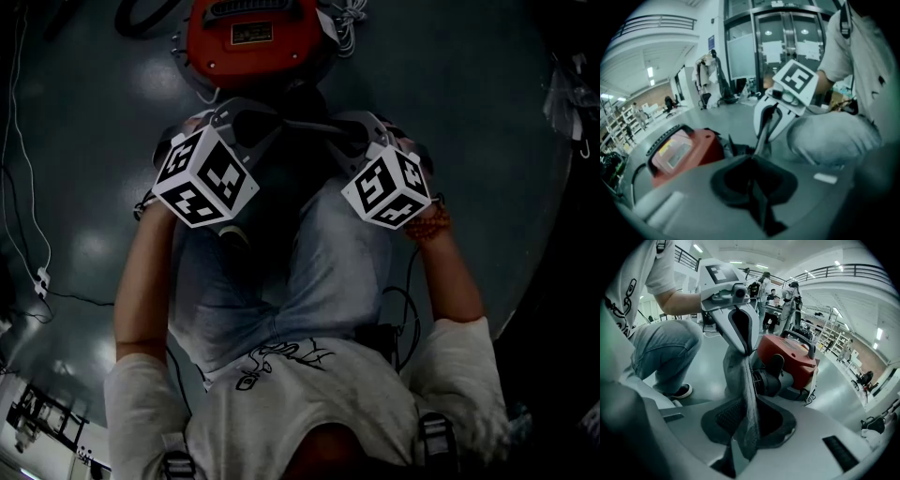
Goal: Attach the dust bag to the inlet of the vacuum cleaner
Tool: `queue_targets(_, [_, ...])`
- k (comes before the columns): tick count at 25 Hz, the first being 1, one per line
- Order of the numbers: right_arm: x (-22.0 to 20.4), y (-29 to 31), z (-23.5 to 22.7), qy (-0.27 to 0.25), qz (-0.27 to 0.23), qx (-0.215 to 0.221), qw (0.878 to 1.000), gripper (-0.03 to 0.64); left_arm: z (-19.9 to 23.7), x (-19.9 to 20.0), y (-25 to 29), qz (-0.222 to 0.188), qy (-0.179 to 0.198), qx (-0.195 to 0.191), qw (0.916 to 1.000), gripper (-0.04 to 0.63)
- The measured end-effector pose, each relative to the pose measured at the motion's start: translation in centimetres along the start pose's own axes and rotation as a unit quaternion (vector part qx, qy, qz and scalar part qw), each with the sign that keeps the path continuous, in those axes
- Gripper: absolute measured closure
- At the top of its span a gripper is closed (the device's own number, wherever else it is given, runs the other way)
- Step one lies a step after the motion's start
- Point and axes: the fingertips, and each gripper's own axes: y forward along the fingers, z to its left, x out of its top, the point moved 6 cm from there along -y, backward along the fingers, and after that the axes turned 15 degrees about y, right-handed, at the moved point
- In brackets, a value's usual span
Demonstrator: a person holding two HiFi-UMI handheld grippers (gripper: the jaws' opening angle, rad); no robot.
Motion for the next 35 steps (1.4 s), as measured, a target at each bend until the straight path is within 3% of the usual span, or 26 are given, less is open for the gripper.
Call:
queue_targets(7, [0.0, 0.4, -0.5, 0.028, -0.008, 0.007, 1.000, 0.538, -0.4, -0.6, 0.4, -0.002, -0.016, 0.015, 0.9998, 0.556])
queue_targets(9, [0.0, 0.0, -0.6, 0.048, -0.020, 0.011, 0.999, 0.517, -0.7, -0.7, 0.4, -0.004, -0.024, 0.025, 0.9994, 0.513])
queue_targets(11, [-0.3, -0.5, -0.5, 0.062, -0.027, 0.006, 0.998, 0.485, -1.2, -0.7, 0.0, -0.006, -0.034, 0.043, 0.9985, 0.460])
queue_targets(15, [-1.2, -2.7, -0.4, 0.093, -0.056, -0.019, 0.994, 0.469, -1.8, -0.6, -2.1, -0.028, -0.067, 0.101, 0.9922, 0.437])
queue_targets(17, [-1.0, -4.8, -1.0, 0.118, -0.094, -0.050, 0.987, 0.469, -1.6, 0.0, -3.5, -0.062, -0.091, 0.144, 0.9835, 0.439])
queue_targets(19, [0.0, -7.5, -1.5, 0.147, -0.151, -0.098, 0.973, 0.469, -1.3, 1.0, -4.9, -0.107, -0.118, 0.189, 0.9691, 0.467])
queue_targets(21, [1.9, -9.9, -1.2, 0.194, -0.226, -0.123, 0.947, 0.471, -1.2, 2.1, -6.1, -0.150, -0.143, 0.230, 0.9508, 0.518])
queue_targets(24, [4.1, -10.8, 0.5, 0.277, -0.321, -0.096, 0.901, 0.516, -1.3, 2.9, -6.9, -0.195, -0.187, 0.277, 0.9221, 0.590])
queue_targets(26, [4.8, -9.6, 1.9, 0.306, -0.353, -0.089, 0.880, 0.545, -1.5, 3.0, -6.8, -0.210, -0.210, 0.297, 0.9074, 0.591])
queue_targets(30, [4.9, -6.7, 4.0, 0.338, -0.356, -0.088, 0.867, 0.569, -2.4, 2.8, -5.6, -0.201, -0.242, 0.305, 0.8990, 0.592])
queue_targets(35, [5.0, -5.6, 4.6, 0.330, -0.338, -0.086, 0.877, 0.606, -2.5, 1.9, -5.0, -0.180, -0.267, 0.307, 0.8957, 0.592])
